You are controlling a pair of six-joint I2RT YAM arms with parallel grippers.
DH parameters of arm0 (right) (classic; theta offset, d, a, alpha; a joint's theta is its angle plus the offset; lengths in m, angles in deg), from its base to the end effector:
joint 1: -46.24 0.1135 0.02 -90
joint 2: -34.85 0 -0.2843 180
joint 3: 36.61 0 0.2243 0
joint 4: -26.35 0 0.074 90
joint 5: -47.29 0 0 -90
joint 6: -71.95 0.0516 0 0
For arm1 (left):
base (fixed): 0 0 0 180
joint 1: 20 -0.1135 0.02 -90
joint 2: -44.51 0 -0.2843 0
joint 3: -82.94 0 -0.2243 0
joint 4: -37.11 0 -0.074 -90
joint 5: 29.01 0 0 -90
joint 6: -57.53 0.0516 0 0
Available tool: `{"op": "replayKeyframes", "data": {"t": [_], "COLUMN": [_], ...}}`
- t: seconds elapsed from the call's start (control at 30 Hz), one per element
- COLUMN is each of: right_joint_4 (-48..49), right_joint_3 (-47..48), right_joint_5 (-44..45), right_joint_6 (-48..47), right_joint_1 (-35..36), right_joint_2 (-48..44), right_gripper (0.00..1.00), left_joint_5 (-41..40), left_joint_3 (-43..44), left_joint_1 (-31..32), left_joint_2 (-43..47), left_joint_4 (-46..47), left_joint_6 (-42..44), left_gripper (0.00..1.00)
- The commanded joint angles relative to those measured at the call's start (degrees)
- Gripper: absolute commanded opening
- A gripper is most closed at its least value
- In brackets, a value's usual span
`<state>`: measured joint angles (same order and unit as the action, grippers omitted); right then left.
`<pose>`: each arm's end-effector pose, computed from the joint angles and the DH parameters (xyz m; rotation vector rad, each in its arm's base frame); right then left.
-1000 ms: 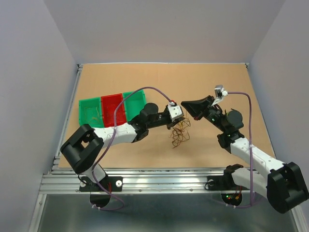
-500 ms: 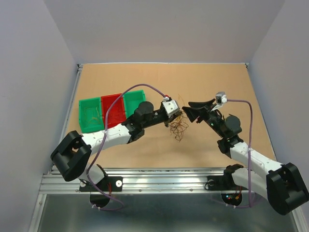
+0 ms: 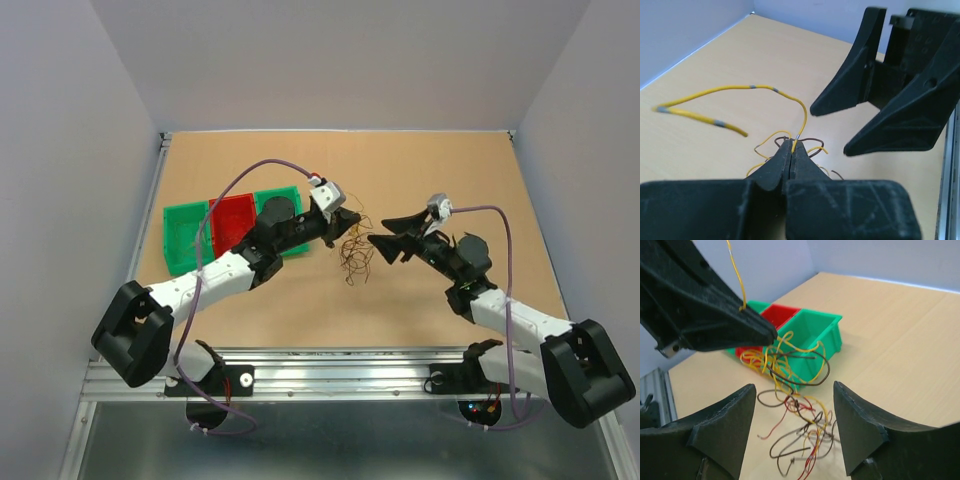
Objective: Untangle the cables
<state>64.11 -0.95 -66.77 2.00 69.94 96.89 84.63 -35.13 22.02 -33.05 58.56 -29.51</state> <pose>0.1805 0.1022 0.2889 -0.4105 1.3935 0.9178 0.2056 -0.2131 0.3430 0.8933 1.2507 -0.8495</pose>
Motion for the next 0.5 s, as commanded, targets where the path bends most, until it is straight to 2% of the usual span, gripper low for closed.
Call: {"op": "replayKeyframes", "data": {"t": [0.0, 0.27, 0.37, 0.43, 0.47], "right_joint_4": [5.1, 10.4, 11.5, 11.8, 11.8], "right_joint_3": [2.0, 4.1, 5.7, 6.7, 7.6], "right_joint_5": [-9.1, -12.7, -13.2, -13.6, -13.6], "right_joint_6": [-3.2, -0.9, -0.6, -0.4, -0.1], "right_joint_1": [0.2, 0.6, 1.4, 1.8, 2.0], "right_joint_2": [3.0, 9.7, 12.7, 14.5, 15.8], "right_gripper": [0.68, 0.68, 0.64, 0.47, 0.32], "left_joint_5": [4.7, 8.4, 8.8, 8.9, 8.5], "left_joint_3": [2.0, 3.2, 3.5, 3.7, 3.7], "left_joint_1": [0.1, 0.1, 0.1, 0.1, 0.0], "left_joint_2": [2.6, 0.8, 0.6, 0.7, 0.8], "left_joint_4": [2.4, 1.9, 2.0, 2.1, 2.1], "left_joint_6": [-2.4, -4.3, -4.6, -4.8, -4.8], "left_gripper": [0.00, 0.00, 0.00, 0.00, 0.00]}}
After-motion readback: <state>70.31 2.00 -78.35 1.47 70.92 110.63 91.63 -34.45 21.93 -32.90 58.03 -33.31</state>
